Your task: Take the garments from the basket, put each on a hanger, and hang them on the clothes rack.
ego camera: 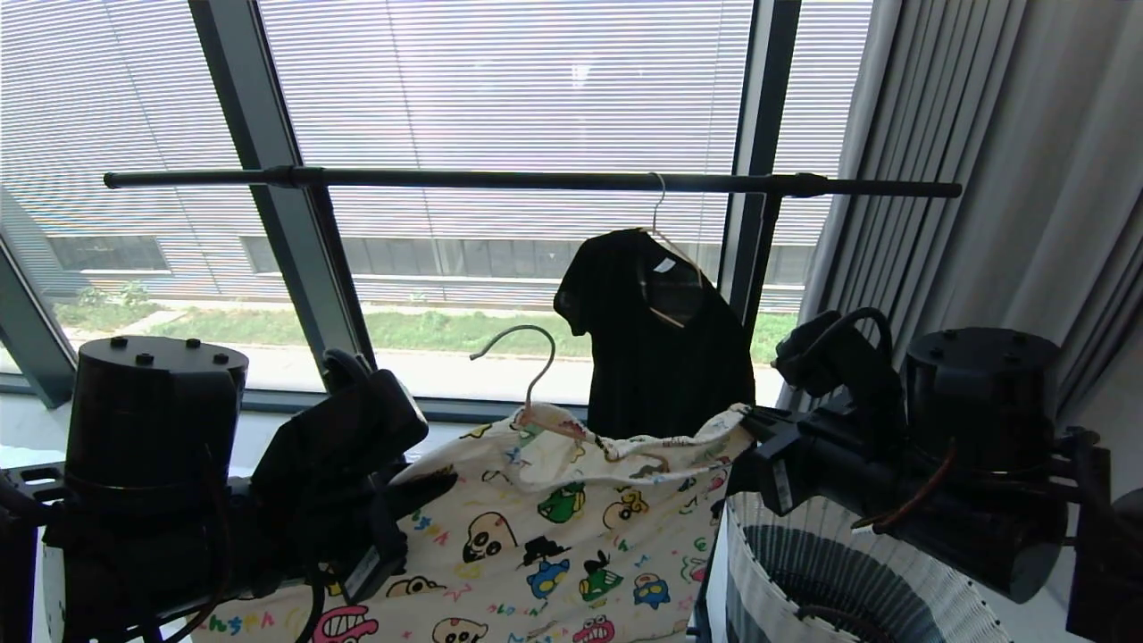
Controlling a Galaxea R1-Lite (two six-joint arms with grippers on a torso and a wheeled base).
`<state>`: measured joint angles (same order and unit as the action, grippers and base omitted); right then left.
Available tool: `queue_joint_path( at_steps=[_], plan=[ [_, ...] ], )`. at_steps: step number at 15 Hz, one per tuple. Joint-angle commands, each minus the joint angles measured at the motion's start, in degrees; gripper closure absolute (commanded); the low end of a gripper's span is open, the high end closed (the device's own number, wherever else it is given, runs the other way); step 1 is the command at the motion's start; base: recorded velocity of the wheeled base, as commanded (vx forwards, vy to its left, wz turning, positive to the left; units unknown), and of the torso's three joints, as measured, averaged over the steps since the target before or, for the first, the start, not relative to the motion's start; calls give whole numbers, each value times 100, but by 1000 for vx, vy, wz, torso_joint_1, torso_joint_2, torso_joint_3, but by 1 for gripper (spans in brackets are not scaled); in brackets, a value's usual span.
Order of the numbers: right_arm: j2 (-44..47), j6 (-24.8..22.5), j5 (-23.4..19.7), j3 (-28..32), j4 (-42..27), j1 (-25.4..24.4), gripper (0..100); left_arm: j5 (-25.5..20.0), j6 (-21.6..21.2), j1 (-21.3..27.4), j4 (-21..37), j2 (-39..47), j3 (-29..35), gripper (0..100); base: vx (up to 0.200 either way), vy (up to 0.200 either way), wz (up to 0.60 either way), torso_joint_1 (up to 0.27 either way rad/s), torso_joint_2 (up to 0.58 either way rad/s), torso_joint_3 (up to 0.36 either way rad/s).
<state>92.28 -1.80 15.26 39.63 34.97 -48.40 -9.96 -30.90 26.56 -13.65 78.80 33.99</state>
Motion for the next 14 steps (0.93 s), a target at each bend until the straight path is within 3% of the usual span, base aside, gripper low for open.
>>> queue_joint_path(
  at_steps=[1,3,5,7,9,11,14],
  plan=[
    [-633,-13,-6,27,-544,-662,0,-6,14,-11,-15,144,38,100,0,0,0,0,0,0],
    [-800,-39,3,27,-940,-952,0,-24,418,33,-234,127,47,100,0,0,0,0,0,0],
    [-896,-224,-15,27,-1010,-926,0,-120,1034,244,-603,-14,47,100,0,0,0,0,0,0],
    [-993,-505,-173,71,-1221,-785,0,-393,1166,262,-665,-181,11,100,0,0,0,0,0,0],
    [-1257,-971,-981,212,-1819,-557,0,-762,1130,411,-665,-313,-68,100,0,0,0,0,0,0],
    [-1450,-1639,-1526,616,-2777,-223,0,-788,1130,771,-683,-330,-85,100,0,0,0,0,0,0],
    [-1424,-2237,-2177,1240,-3788,32,0,-788,1122,1395,-683,-339,-94,100,0,0,0,0,0,0]
  ],
)
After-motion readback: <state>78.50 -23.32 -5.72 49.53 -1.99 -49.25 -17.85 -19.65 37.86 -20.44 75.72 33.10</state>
